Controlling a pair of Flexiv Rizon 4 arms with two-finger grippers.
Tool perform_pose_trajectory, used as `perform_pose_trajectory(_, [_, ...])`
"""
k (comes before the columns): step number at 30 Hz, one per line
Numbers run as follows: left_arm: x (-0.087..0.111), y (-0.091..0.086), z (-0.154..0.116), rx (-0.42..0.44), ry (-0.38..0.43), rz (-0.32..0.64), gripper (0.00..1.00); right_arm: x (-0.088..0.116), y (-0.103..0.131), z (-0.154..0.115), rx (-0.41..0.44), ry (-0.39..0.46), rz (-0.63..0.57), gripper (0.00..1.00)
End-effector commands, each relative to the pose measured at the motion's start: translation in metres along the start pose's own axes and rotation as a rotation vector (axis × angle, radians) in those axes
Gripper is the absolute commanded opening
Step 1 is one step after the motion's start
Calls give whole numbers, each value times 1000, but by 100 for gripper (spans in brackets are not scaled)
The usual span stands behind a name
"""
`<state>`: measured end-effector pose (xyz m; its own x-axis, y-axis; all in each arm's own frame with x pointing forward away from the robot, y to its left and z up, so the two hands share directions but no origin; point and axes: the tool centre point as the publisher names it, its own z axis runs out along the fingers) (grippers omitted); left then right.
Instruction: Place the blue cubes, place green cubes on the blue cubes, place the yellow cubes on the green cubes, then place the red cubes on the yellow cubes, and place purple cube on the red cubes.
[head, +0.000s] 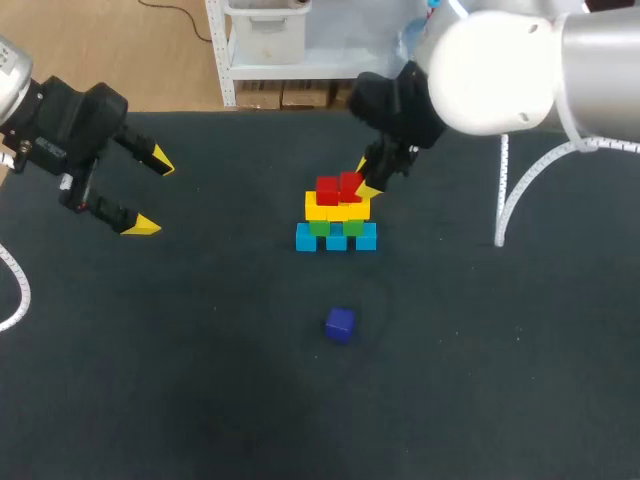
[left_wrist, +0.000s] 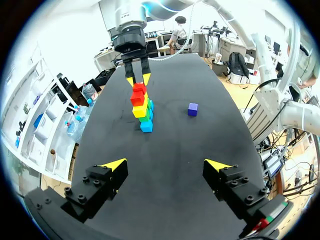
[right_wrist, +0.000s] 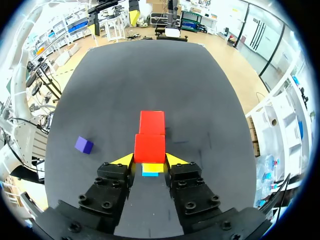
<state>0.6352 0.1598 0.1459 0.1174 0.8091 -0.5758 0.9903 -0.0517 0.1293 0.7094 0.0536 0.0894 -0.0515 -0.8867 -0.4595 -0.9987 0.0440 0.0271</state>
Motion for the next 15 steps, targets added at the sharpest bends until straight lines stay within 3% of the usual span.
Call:
perform_pose_trajectory(1, [1, 0, 0, -2, -3, 3, 100, -1, -3, 2, -5, 1, 0, 0])
perform_pose_trajectory(15, [1, 0, 0, -2, -3, 3, 100, -1, -4, 3, -11, 0, -2, 0])
